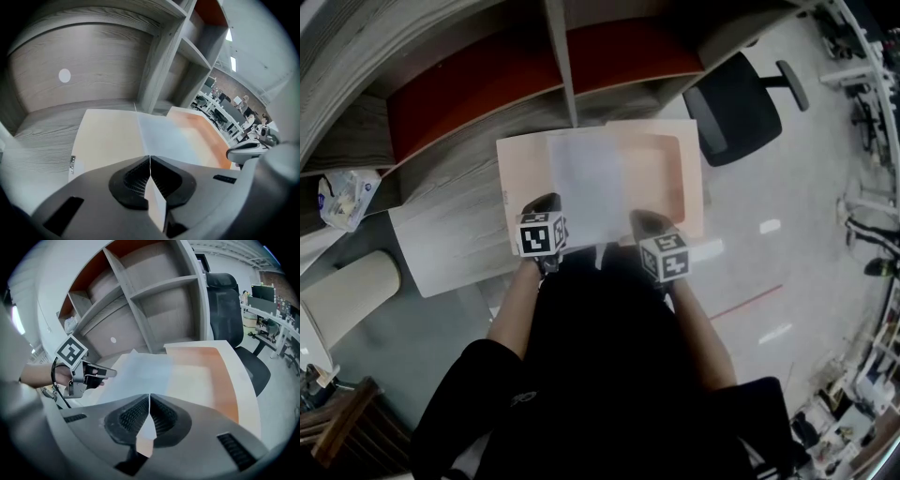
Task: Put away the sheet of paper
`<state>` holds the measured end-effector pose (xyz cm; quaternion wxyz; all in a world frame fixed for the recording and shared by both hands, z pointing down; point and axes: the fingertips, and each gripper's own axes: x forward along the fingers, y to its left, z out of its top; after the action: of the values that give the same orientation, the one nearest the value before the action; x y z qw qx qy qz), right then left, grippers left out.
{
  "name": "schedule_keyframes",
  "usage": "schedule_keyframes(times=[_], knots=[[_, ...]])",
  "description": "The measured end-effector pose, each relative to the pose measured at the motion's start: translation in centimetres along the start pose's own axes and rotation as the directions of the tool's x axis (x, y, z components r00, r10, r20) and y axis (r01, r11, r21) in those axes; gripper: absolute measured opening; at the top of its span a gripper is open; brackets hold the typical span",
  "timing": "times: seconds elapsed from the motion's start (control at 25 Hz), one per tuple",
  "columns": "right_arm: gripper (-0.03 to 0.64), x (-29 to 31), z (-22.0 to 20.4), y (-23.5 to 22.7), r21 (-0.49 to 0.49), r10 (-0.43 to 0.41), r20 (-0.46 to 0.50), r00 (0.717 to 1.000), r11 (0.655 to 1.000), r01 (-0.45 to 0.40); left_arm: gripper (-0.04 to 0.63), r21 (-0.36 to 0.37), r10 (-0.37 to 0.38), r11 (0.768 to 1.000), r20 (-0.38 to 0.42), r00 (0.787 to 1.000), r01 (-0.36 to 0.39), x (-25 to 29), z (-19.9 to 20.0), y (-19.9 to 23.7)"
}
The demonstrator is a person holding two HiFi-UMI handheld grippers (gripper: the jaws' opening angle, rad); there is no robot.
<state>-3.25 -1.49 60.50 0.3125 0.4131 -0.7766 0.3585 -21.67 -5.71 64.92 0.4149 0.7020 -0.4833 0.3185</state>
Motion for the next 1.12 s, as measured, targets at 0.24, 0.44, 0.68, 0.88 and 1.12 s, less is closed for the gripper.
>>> schedule_keyframes(times=[0.24,0.44,0.68,0.88,1.12], knots=[[0.025,0.3,0.1,-0.5,-0.041,0.072,-0.036,0.997,0.996,-0.073,0.046,-0.059,0.061,0.996,0.013,0.998,-0.06,-0.2,-0.6,-0.4],[0.025,0.6,0.2,-1.0,-0.075,0.124,-0.048,0.991,0.989,-0.128,0.046,-0.031,0.105,0.994,0.012,0.994,-0.105,0.1,-0.6,-1.1],[0.025,0.9,0.2,-1.2,-0.107,0.187,-0.063,0.98,0.975,-0.192,0.046,-0.037,0.141,0.989,0.007,0.99,-0.141,0.4,-0.3,-1.6],[0.025,1.0,0.0,-1.3,-0.167,0.235,-0.101,0.967,0.954,-0.25,0.046,-0.069,0.169,0.983,0.015,0.985,-0.168,0.6,-0.1,-2.2],[0.025,0.8,0.1,-1.1,-0.178,0.278,-0.115,0.954,0.939,-0.295,0.046,-0.098,0.187,0.978,0.014,0.982,-0.185,0.5,0.2,-2.5]])
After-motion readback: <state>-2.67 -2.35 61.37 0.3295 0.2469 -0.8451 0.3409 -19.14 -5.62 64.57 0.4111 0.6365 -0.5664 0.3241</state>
